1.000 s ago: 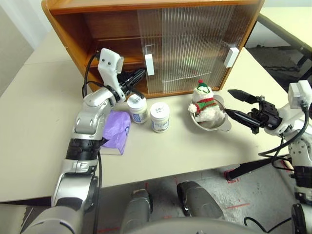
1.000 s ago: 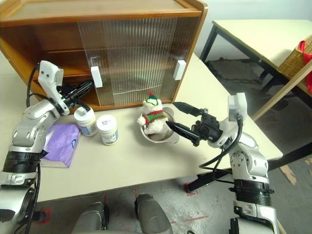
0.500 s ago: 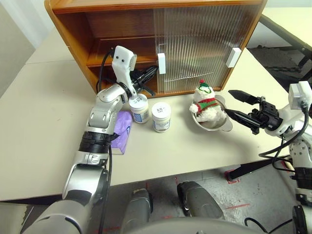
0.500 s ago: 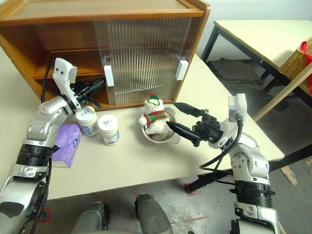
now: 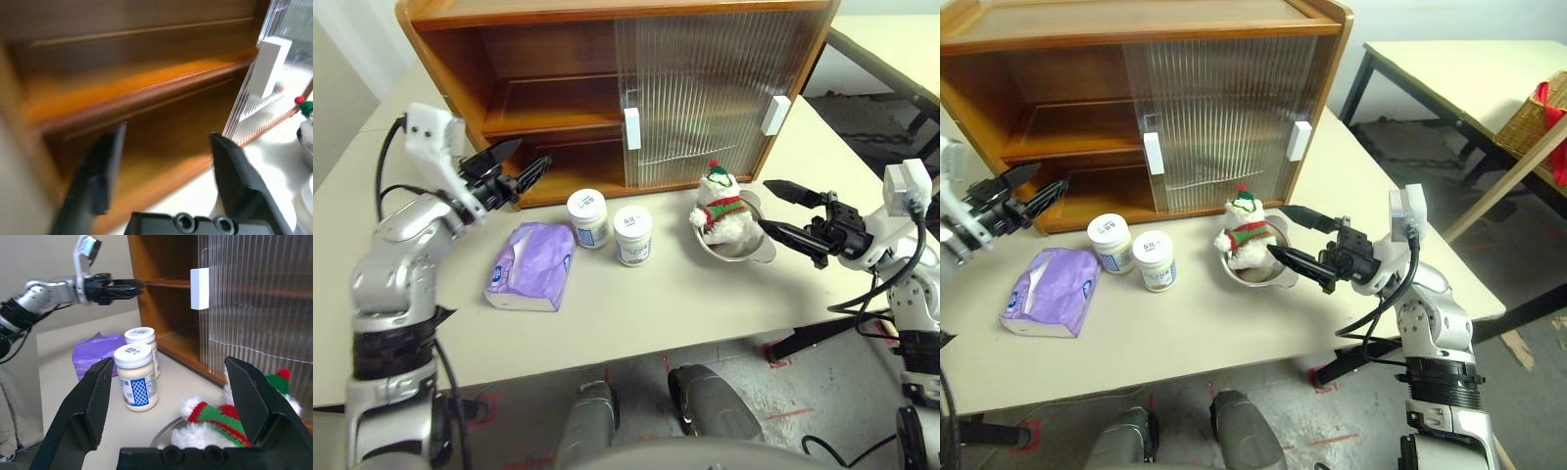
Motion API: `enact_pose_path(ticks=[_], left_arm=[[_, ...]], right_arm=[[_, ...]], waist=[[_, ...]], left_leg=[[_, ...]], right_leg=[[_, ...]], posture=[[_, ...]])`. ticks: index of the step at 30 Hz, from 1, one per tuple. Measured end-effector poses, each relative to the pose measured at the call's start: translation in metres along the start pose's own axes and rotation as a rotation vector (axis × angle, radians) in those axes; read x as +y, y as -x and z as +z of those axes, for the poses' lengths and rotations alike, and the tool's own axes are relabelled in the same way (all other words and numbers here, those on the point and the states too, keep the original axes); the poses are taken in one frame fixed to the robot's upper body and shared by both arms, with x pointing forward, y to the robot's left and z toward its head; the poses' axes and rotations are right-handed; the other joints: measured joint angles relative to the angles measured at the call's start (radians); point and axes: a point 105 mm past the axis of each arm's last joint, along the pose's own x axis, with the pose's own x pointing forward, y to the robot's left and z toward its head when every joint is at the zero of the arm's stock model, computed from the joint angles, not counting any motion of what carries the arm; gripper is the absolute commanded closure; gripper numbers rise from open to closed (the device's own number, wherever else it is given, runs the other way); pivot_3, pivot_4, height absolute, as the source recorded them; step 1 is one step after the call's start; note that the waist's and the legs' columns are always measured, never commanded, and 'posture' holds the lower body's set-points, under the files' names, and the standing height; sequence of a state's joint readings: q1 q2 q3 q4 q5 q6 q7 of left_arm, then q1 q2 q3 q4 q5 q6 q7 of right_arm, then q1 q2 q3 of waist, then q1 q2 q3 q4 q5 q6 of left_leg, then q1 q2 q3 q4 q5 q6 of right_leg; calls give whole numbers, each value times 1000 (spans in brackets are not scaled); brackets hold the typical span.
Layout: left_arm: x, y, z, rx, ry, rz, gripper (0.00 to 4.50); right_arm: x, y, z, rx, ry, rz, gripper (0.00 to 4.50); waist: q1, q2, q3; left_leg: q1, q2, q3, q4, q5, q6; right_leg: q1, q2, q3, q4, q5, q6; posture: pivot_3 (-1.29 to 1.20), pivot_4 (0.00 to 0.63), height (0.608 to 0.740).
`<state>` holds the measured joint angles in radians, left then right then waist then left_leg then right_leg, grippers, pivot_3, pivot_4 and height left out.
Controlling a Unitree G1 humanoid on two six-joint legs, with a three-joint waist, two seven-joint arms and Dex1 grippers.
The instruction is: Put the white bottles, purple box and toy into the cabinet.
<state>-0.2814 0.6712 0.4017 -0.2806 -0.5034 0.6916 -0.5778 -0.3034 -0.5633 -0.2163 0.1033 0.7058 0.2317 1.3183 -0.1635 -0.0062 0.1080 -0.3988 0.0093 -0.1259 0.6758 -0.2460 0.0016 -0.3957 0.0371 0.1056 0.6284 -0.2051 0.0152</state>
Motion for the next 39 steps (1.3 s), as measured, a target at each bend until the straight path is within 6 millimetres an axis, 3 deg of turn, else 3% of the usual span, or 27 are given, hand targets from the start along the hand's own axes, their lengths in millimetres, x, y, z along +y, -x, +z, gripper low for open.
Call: enact_pose_path(ticks=[6,11,18,22,25,36,39], left_arm=[[19,64,-29,274,144,41,26],[17,96,-57,450,315,76,26],[-7,100,-90,572,461,45,26],[-10,98,-108,578,529,54,26],[-7,99,-120,599,522,78,618],[9,92,-113,482,526,118,4473],[19,92,-97,395,532,147,4473]], right_arm=[[-2,1,-2,3,-12,3,0],[-4,0,-2,9,-12,17,0],[-6,0,-1,7,-11,14,0],[-6,0,-1,9,-11,15,0],[-6,1,-1,12,-9,13,0],[-7,1,-1,16,-8,11,0],[-7,1,0,16,-6,18,0]], waist=[[4,1,0],[15,2,-1],[27,4,-2],[28,4,-2],[28,4,-2],[25,10,-7],[25,9,-8]], left_leg=[[-1,1,0,-7,-4,-6],[-2,4,3,-18,-3,-9],[-2,7,6,-19,-3,-11],[0,7,6,-17,-3,-10],[1,7,6,-17,-3,-10],[2,7,6,-17,-2,-10],[2,7,7,-17,-2,-10]], right_leg=[[-9,0,4,3,1,-17],[-17,1,6,5,-2,-22],[-20,3,6,6,-2,-25],[-19,3,7,7,-1,-26],[-18,3,7,7,0,-26],[-18,4,8,8,0,-27],[-18,4,8,8,0,-26]], posture=[[-202,117,740],[-196,115,740],[-205,115,740],[-208,114,740],[-208,114,740],[-213,102,740],[-201,97,740]])
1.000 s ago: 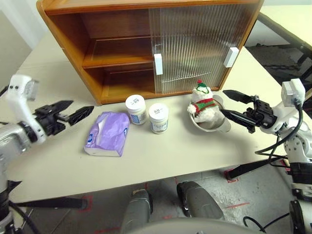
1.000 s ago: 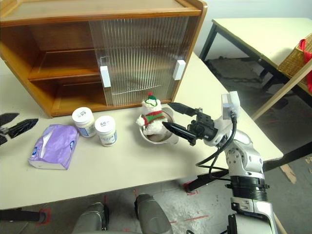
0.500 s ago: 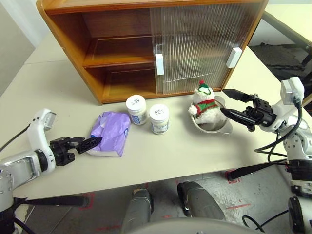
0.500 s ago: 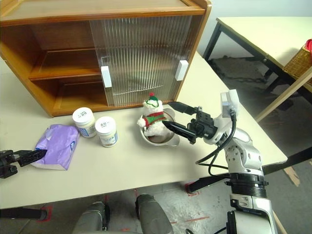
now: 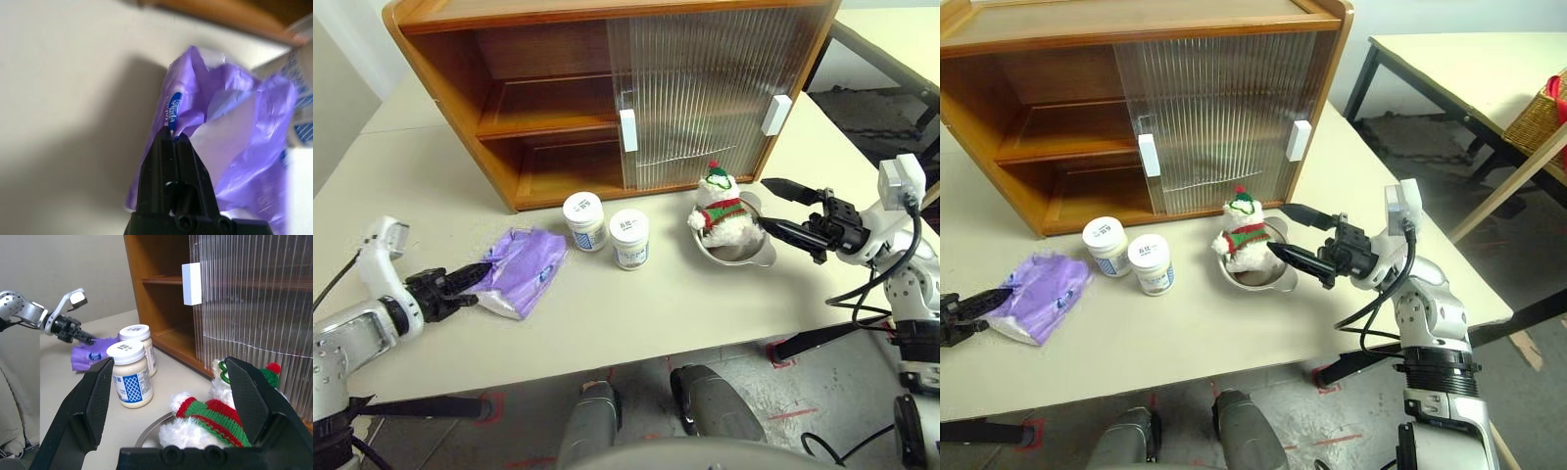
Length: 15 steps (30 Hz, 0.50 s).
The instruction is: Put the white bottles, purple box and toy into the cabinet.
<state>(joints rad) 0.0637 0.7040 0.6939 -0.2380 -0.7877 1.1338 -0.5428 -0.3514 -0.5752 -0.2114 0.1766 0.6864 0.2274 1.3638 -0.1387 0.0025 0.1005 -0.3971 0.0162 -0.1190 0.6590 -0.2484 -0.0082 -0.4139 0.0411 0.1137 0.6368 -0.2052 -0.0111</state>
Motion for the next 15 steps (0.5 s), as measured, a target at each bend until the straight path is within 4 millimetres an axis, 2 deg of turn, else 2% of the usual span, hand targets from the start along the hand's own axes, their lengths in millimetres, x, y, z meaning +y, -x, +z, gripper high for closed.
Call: enact_pose_path(ticks=[4,6,11,15], left_arm=[[-22,2,39,-142,-40,-68,4473],[-36,0,52,-177,-57,-114,4473],[-56,-3,75,-231,-82,-153,4473],[-81,-13,101,-312,-132,-193,4473]], right_arm=[[-2,-2,3,-2,9,15,0],[-2,-4,4,-5,15,21,0],[-3,-3,2,6,11,17,0],[-2,-3,0,4,7,13,0]], waist=[[8,0,0],[11,0,-1],[11,-1,-1],[15,-1,-1]], left_leg=[[0,-1,1,1,1,1],[0,-1,2,2,2,2],[2,0,7,3,2,3],[13,0,14,3,3,4]], right_leg=[[2,0,1,0,1,1],[2,0,3,0,1,2],[4,0,5,0,3,4],[13,0,8,0,3,5]], posture=[[-197,91,740],[-200,90,740],[-203,89,740],[-212,88,740]])
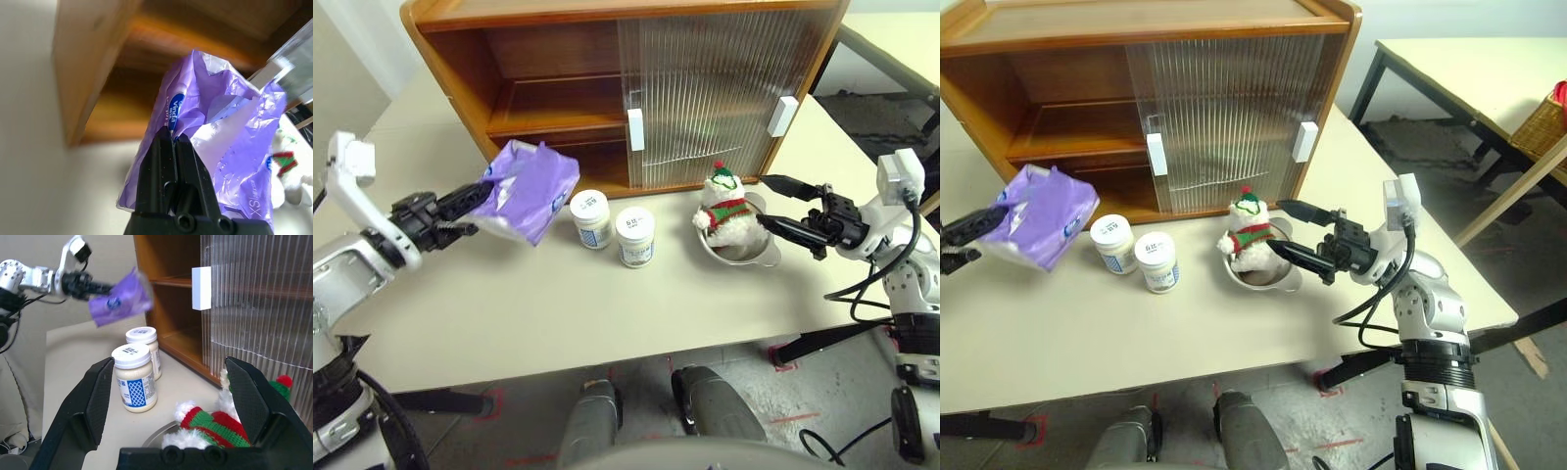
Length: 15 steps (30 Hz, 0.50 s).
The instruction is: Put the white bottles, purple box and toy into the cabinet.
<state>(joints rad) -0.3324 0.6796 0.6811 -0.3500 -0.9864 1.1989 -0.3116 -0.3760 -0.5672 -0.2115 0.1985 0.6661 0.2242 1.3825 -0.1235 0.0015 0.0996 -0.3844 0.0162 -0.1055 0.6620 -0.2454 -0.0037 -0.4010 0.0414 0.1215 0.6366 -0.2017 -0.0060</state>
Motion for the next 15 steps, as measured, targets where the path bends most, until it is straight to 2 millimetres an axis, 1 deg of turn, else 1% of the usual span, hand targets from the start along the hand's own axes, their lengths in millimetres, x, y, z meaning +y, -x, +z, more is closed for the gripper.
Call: enact_pose_path(ticks=[2,5,7,8,10,13,15], left_arm=[[-10,-14,7,-36,-12,-21,4473],[-27,-32,13,-62,-17,-59,4473],[-33,-40,16,-70,-27,-67,4473],[-34,-44,20,-82,-38,-49,4473],[-28,-51,28,-113,-64,22,4473],[-22,-61,39,-171,-81,100,4473],[-25,-68,39,-180,-91,106,4473]], right_arm=[[1,-1,-1,-5,-4,-1,0],[2,-3,-2,-14,-4,2,0],[3,-5,-1,-19,1,4,0],[3,-6,0,-20,5,3,0],[4,-6,0,-20,8,0,0],[6,-3,-4,-16,-2,-16,0],[8,-4,-6,-23,-6,-19,0]], waist=[[-2,0,0],[-8,-1,0],[-13,-1,0],[-16,-1,0],[-22,-1,0],[-30,-1,0],[-34,-1,0]], left_leg=[[5,-2,2,0,-1,1],[5,-5,3,2,0,1],[5,-6,3,2,0,2],[5,-6,4,2,0,2],[5,-6,4,2,0,2],[4,-7,6,2,0,2],[4,-8,7,2,0,3]], right_leg=[[5,0,1,-1,-2,3],[5,0,2,-1,-2,4],[5,0,2,-1,-1,6],[5,0,2,-2,0,7],[5,0,2,-2,0,8],[5,1,2,-3,0,9],[6,0,2,-3,0,9]], posture=[[-220,86,740],[-231,84,740],[-235,85,740],[-237,85,740],[-243,84,740],[-267,81,740],[-276,81,740]])
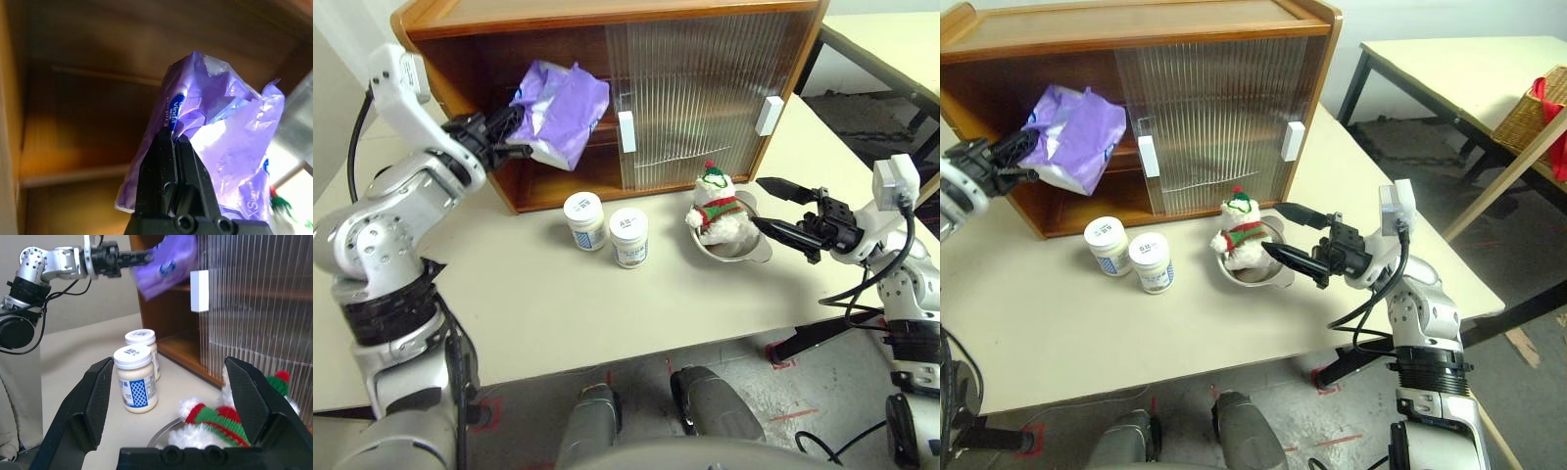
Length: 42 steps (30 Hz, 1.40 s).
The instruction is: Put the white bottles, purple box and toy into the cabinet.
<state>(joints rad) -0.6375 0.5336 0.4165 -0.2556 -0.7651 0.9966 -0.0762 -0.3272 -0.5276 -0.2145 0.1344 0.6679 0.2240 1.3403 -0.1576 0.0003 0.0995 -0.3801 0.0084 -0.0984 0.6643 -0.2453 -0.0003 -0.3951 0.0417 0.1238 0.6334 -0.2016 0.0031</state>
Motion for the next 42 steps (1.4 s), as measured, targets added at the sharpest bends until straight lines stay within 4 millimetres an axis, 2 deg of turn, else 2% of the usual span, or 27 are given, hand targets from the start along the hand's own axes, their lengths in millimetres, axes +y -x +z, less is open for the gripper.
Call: enact_pose_path(ticks=[4,11,16,19,22,30,37,42], left_arm=[[1,-13,-9,3,23,15,4473],[15,-26,28,-193,29,75,4473],[26,-37,27,-199,41,102,4473],[27,-42,25,-198,40,110,3783],[26,-43,27,-212,33,111,2731],[25,-39,25,-216,22,113,17],[12,-11,21,-241,-49,11,17],[4,12,30,-334,-143,-68,17]], right_arm=[[4,2,-3,0,-1,-17,0],[6,4,-5,-18,2,-47,0],[6,5,-3,-35,0,-50,0],[9,4,2,-59,10,-41,0],[11,2,8,-89,17,-27,0],[9,2,8,-92,11,-29,0],[6,-2,8,-90,7,-2,0],[4,-1,6,-82,-1,-1,0]], waist=[[-10,-2,0],[-39,-4,0],[-62,-4,1],[-72,-4,1],[-77,-4,1],[-83,-5,1],[-82,-5,0],[-77,-5,0]], left_leg=[[-1,-1,0,1,0,2],[-1,-3,-1,5,-1,4],[-2,-4,-2,6,-1,5],[-3,-6,-1,7,-1,6],[-4,-7,1,8,-1,6],[-5,-7,2,11,-1,6],[-6,-7,3,11,-2,7],[-6,-6,0,12,-2,7]], right_leg=[[1,-1,1,-1,0,2],[2,-1,1,-1,-4,13],[3,-1,1,-2,-4,15],[3,-1,1,-2,-4,16],[4,-1,1,-2,-5,17],[5,-1,1,-2,-5,18],[4,0,0,-2,-5,17],[4,0,1,-2,-4,17]], posture=[[-300,79,740],[-318,82,740],[-327,84,740],[-325,83,740],[-324,83,740],[-289,77,740],[-275,76,740],[-265,75,740]])
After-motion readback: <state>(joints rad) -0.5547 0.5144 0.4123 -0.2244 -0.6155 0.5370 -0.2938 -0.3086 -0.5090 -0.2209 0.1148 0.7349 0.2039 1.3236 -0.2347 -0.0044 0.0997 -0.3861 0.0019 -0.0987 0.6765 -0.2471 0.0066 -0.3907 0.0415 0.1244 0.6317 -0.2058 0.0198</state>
